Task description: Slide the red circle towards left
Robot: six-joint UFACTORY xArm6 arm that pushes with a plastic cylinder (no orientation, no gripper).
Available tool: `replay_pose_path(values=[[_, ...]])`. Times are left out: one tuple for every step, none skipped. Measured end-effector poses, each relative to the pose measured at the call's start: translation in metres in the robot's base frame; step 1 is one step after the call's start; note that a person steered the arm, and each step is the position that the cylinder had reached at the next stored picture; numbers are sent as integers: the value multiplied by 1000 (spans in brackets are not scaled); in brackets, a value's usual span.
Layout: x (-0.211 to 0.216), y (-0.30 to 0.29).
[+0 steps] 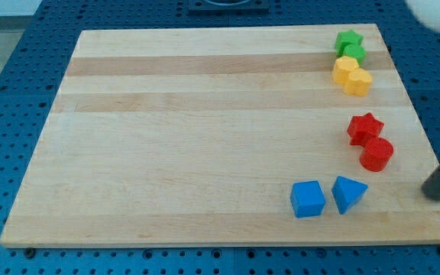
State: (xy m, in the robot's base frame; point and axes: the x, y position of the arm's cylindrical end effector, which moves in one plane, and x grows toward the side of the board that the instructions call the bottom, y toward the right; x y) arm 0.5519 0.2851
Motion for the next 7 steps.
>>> replay_pose_path(values=[[-8, 6], [-10, 6], [-19, 6], [-44, 16], [-54, 10], [-52, -10], [-52, -36]])
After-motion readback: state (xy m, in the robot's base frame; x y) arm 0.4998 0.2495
